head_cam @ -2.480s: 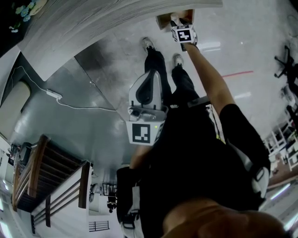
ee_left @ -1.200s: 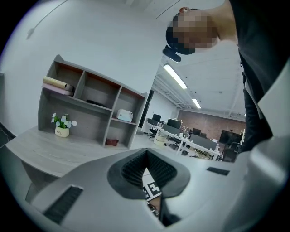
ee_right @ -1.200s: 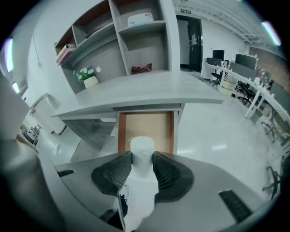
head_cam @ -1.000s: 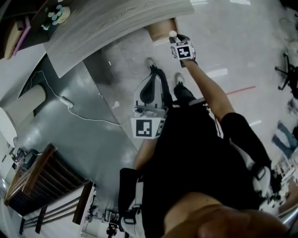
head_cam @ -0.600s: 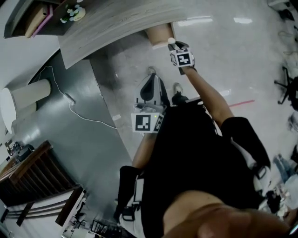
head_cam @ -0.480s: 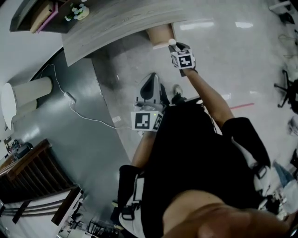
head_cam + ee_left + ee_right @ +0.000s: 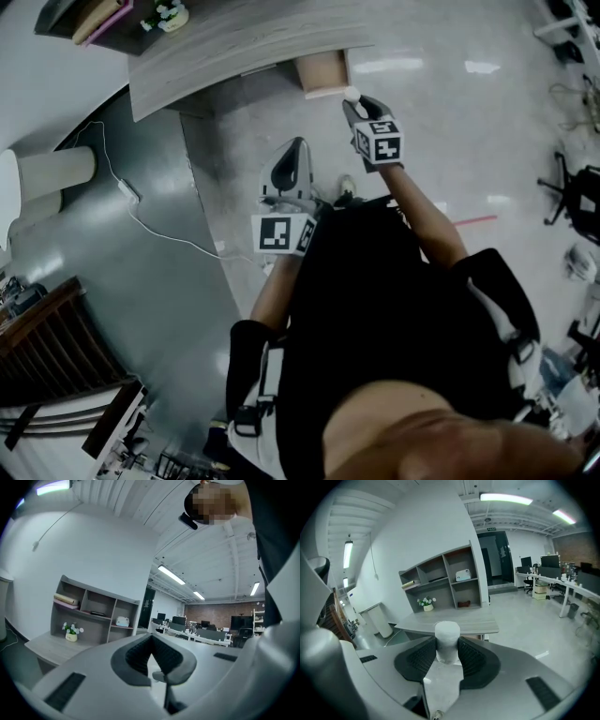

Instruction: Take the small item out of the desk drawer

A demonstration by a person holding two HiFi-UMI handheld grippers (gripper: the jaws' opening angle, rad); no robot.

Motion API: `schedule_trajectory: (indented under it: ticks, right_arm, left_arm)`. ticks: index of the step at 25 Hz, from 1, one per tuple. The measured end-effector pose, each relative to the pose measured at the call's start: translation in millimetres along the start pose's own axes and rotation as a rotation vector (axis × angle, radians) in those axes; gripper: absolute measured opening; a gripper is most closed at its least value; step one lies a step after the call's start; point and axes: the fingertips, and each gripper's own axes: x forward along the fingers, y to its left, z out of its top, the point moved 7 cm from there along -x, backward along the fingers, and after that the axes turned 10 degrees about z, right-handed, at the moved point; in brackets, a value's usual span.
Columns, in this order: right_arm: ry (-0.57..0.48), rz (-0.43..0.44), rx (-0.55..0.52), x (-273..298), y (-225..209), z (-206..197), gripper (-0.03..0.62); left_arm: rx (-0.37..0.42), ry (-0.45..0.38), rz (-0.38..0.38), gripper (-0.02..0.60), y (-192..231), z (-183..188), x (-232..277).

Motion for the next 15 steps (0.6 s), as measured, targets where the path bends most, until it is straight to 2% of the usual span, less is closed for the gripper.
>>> schedule_trajectory:
  ticks: [6,11,15]
  right_arm:
    - [-0.08,0.038,-0.03,-46.8,43.0,10.6,0.144]
    - [-0.162,0.065,-0.042,-86.3,76.6,18.5,0.144]
    - [-0.206,0.079,-0.074,-116.0,97.4,21.3,0.144]
  left_arm:
    - [0.018,-0.022,-0.015,-0.003,11.1,5.6,-10.9]
    - [0.057,-0.003,-0.03,-0.003,24.0,-1.9,-19.4]
    - [-0.013,-0.015,-0.017,-0.003,25.1,-1.7,-22.8]
